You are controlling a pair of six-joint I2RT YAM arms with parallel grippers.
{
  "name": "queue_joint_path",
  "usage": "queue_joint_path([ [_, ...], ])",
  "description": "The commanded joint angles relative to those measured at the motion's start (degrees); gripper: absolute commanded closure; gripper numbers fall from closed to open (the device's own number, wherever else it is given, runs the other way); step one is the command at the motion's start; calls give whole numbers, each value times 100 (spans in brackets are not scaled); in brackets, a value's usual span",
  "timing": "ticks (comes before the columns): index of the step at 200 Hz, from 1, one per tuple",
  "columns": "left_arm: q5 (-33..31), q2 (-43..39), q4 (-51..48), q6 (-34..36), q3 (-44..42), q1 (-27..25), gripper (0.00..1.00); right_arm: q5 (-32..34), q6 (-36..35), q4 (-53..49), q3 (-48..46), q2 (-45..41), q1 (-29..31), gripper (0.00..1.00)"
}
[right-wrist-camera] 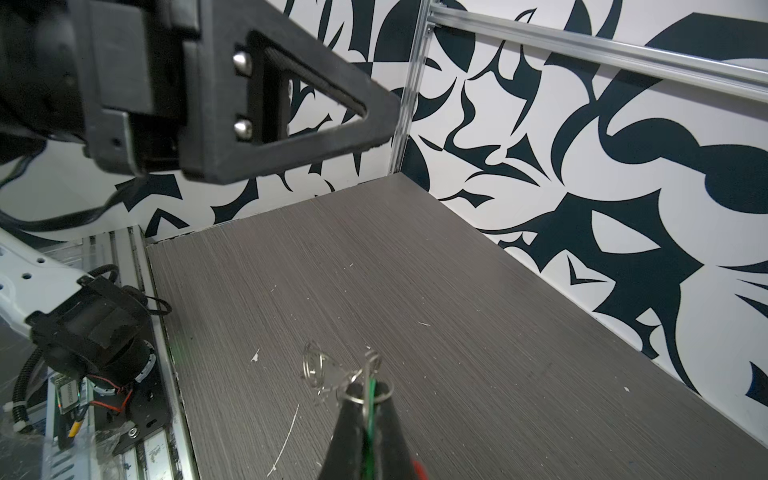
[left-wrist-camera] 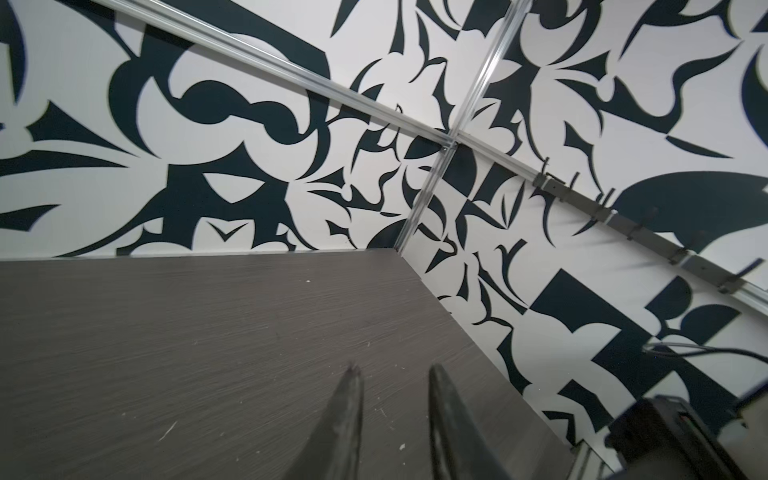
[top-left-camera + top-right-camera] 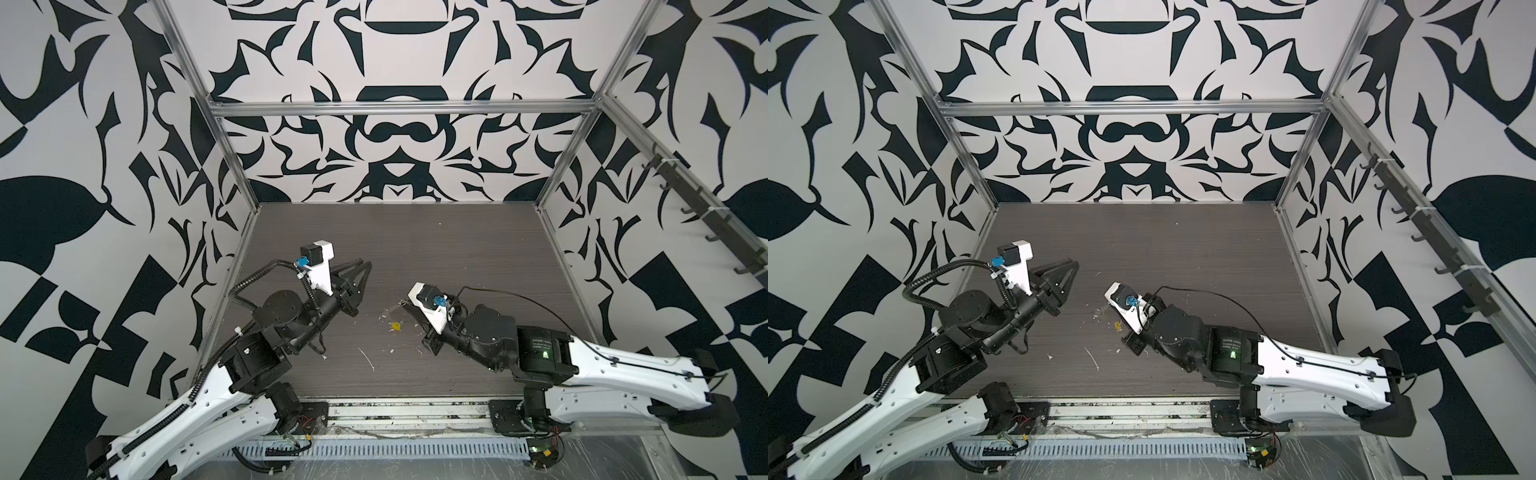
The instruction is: Remove the keys from the keyring
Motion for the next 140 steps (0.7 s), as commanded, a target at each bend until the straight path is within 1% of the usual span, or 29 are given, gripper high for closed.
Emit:
queue_joint_path([
  [1, 860, -15, 171, 431, -131, 8, 59, 31, -36, 208, 185, -147, 22, 100],
  [16, 1237, -7, 250, 535, -245, 8, 53, 166, -41, 170, 209, -136, 22, 100],
  [31, 1362, 13, 239, 629, -329, 8, 50, 243, 20, 241, 195, -120, 23, 100],
  [54, 1500, 23, 207, 678, -413, 8, 48, 359, 58, 340, 197, -98, 27, 100],
  [83, 1997, -80, 251, 737, -527, 8, 47, 568, 155, 437, 187, -107, 22, 100],
  [110, 1943, -112, 207, 761, -609, 10, 46, 577, 205, 513, 174, -50, 29, 100],
  [140, 2348, -50, 242, 770, -602, 12, 46, 738, 268, 556, 185, -21, 22, 100],
])
